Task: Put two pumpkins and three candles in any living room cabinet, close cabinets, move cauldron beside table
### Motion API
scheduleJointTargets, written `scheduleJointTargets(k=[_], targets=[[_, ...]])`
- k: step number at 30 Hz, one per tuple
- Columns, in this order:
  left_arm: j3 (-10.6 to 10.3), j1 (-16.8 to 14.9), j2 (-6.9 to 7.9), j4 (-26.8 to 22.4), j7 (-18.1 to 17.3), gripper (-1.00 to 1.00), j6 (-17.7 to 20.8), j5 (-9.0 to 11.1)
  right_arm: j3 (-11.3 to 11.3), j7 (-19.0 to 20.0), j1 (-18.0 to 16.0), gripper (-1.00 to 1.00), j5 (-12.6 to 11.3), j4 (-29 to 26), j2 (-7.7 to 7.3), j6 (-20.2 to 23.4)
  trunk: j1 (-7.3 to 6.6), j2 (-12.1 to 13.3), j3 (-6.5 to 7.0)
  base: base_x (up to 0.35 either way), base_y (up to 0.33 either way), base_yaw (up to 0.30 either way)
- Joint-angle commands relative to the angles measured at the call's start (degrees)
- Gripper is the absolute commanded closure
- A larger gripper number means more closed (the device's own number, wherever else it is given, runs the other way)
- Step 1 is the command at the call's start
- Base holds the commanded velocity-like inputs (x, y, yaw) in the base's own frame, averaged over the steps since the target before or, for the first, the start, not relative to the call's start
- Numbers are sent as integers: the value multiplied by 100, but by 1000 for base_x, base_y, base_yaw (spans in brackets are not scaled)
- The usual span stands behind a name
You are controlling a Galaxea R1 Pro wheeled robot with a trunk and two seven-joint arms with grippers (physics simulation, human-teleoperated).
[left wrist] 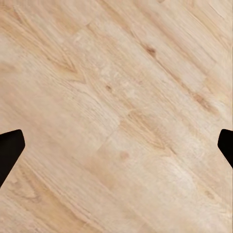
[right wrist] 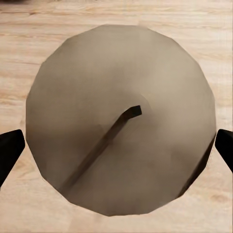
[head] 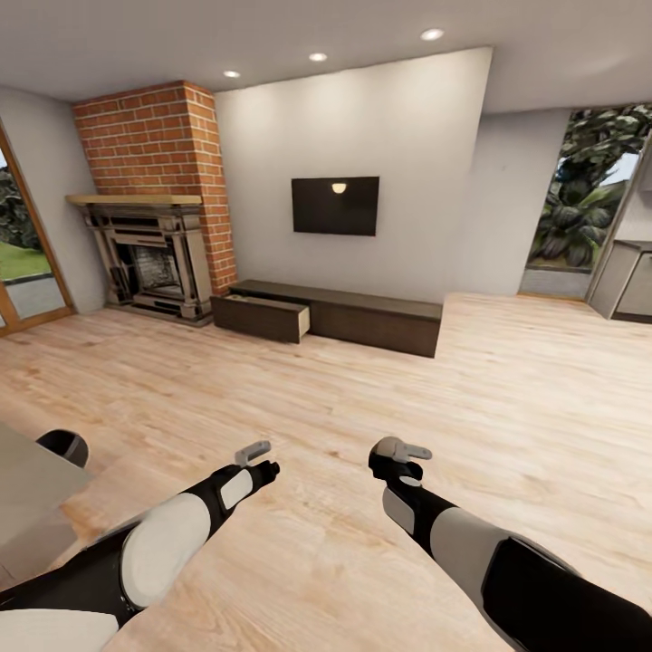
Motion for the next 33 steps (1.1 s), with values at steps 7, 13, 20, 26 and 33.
scheduleJointTargets(k=[7, 13, 20, 26, 33], targets=[[15, -2, 3, -11, 20, -100, 29, 9, 67, -23, -4, 100, -38, -5, 0, -16, 3, -3, -6, 335, 0, 0], [15, -2, 15, -14, 20, -100, 29, 10, 61, -23, -4, 100, -38, -2, 0, -16, 3, -3, -6, 334, 0, 0], [15, -2, 12, -10, 29, -100, 36, 9, 64, -23, -4, 100, -38, 3, 0, -16, 3, -3, -6, 335, 0, 0], [15, -2, 12, -10, 29, -100, 13, 9, 68, -23, -4, 100, -38, 3, 0, -16, -63, 117, 48, 334, -8, 0], [15, -2, 12, -10, 29, -100, 12, 9, 69, -23, -4, 100, -38, 3, 0, -16, -217, 398, 174, 334, -1, 0]])
